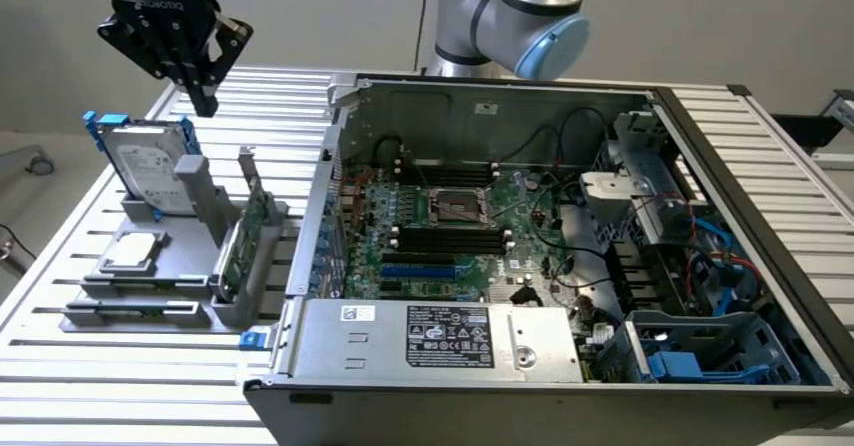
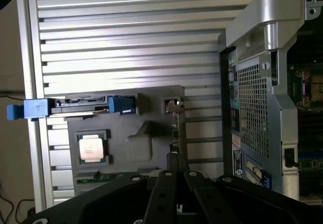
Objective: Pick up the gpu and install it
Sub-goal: 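Reach for the gpu, then pick up the gpu and move the gpu toward the slot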
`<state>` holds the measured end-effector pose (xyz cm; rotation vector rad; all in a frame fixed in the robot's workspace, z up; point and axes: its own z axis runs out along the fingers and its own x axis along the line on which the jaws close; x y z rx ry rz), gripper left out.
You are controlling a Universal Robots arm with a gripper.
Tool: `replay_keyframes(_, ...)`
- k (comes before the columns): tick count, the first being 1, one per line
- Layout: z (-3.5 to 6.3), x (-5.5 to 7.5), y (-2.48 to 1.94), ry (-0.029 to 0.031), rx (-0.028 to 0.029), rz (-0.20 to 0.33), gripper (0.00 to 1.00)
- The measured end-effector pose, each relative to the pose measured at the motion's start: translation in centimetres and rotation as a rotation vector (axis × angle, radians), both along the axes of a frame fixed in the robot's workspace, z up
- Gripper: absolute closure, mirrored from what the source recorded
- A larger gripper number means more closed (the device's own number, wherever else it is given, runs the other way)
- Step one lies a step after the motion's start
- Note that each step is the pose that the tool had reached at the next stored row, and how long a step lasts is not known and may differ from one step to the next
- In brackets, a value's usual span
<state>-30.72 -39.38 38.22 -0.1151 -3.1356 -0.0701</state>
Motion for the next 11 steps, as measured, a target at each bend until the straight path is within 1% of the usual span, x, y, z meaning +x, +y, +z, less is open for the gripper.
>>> replay_keyframes(10, 0.00, 0.00, 0.00, 0.0019, 0.0000, 0.000, 0.88)
replay_keyframes(11, 0.00, 0.00, 0.00, 0.0021, 0.0000, 0.000, 0.83)
